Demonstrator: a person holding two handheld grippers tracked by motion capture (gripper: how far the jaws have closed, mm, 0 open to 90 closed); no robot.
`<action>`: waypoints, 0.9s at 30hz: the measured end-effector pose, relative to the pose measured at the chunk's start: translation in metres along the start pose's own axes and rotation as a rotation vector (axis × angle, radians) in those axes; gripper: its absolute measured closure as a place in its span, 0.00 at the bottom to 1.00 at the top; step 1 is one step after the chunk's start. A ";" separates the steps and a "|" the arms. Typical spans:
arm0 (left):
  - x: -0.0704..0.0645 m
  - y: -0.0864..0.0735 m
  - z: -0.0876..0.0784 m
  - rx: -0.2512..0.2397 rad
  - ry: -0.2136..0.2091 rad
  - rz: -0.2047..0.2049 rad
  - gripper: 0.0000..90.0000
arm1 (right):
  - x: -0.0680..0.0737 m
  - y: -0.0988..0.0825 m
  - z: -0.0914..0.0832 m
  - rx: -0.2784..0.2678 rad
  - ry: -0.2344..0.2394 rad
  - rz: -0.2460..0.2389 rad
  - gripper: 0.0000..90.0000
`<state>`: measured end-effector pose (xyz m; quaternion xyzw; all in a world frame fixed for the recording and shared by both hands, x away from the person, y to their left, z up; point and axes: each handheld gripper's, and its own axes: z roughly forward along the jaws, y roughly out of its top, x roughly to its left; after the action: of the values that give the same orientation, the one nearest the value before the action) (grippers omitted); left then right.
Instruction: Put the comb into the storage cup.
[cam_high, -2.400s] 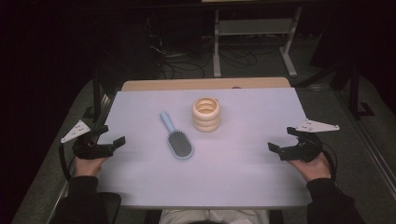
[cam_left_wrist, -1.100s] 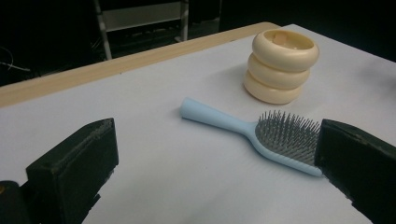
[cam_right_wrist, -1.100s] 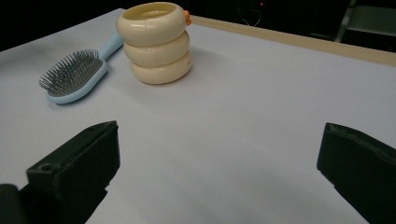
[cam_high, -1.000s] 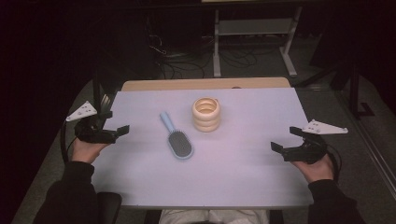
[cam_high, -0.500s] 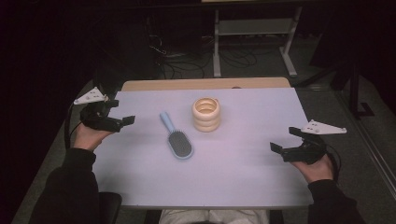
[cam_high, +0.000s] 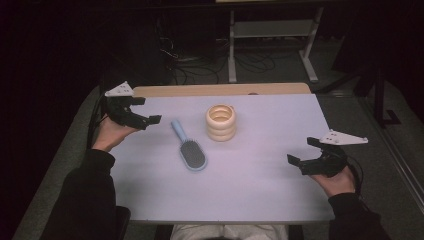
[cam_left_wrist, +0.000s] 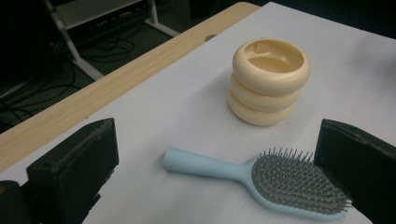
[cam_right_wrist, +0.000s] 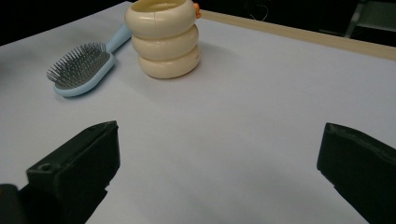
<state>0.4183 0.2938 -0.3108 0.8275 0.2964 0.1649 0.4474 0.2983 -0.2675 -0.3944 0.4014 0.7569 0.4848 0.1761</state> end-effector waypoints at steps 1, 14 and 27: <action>0.000 0.001 0.004 0.005 -0.002 0.005 0.00 | 0.000 0.000 0.000 0.000 0.000 0.000 0.00; 0.007 0.009 0.034 0.030 -0.003 0.003 0.00 | 0.001 -0.001 -0.001 0.006 0.001 -0.005 0.00; 0.011 0.006 0.067 0.040 -0.008 -0.031 0.00 | 0.002 -0.001 -0.001 0.002 0.010 -0.006 0.00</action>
<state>0.4653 0.2554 -0.3418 0.8322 0.3108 0.1485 0.4346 0.2966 -0.2664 -0.3944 0.3971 0.7593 0.4855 0.1733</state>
